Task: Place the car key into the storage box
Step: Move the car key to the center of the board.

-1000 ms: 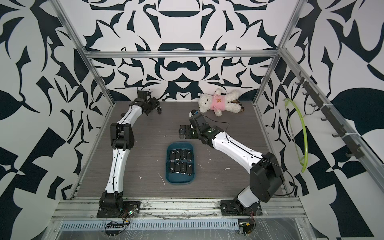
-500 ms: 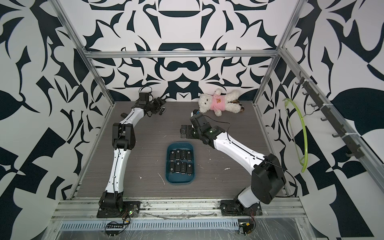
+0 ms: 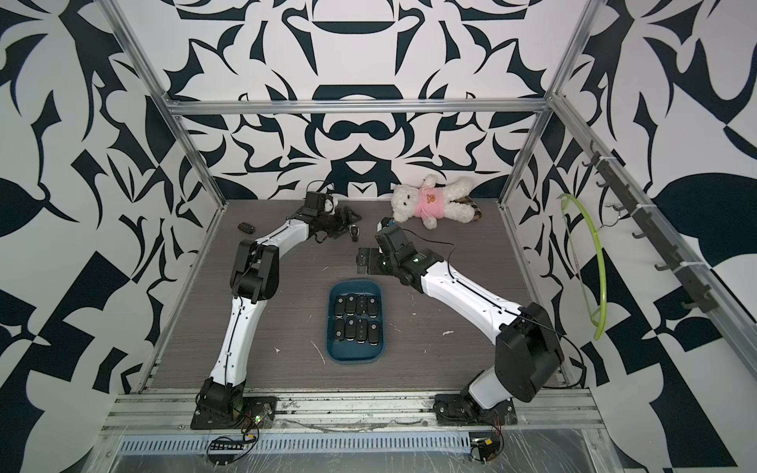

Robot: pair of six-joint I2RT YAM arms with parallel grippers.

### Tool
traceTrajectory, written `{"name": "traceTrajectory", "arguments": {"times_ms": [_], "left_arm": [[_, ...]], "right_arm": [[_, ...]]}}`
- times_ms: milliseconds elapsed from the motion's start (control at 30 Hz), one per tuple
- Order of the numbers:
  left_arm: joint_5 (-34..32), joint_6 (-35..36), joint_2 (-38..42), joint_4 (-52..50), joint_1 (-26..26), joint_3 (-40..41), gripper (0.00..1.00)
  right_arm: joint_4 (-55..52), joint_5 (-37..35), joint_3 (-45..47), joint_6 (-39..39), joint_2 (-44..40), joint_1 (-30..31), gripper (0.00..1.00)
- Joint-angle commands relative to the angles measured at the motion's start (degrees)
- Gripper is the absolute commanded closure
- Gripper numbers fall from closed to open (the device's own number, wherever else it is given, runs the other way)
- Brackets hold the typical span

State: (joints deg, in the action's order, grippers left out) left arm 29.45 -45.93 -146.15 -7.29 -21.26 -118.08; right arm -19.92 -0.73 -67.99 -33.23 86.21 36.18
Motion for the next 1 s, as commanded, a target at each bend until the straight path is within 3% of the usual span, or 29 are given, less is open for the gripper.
{"name": "traceTrajectory", "arguments": {"times_ms": [0, 200, 433, 633, 967], "left_arm": [[-0.1, -1.1, -0.4, -5.4, -3.5, 5.6, 0.17], [-2.7, -4.3, 4.5, -2.5, -7.0, 10.9, 0.17], [-7.6, -4.3, 14.2, -2.2, -4.8, 18.2, 0.16], [-10.2, -3.6, 25.3, -1.6, -1.3, 27.9, 0.01], [-14.2, -1.3, 40.4, -3.5, 3.3, 40.1, 0.01]], "right_arm": [[-0.6, -1.7, 0.9, -0.6, -2.6, -1.8, 0.01], [-3.4, -2.9, 1.4, -0.7, -3.5, -5.5, 0.04], [-5.8, -1.0, -2.5, 4.2, 0.5, -10.0, 0.11], [-8.9, 2.7, -11.8, 11.1, 11.2, -13.4, 0.14], [-10.2, 9.9, -26.3, 4.3, 29.1, -13.0, 0.24]]}}
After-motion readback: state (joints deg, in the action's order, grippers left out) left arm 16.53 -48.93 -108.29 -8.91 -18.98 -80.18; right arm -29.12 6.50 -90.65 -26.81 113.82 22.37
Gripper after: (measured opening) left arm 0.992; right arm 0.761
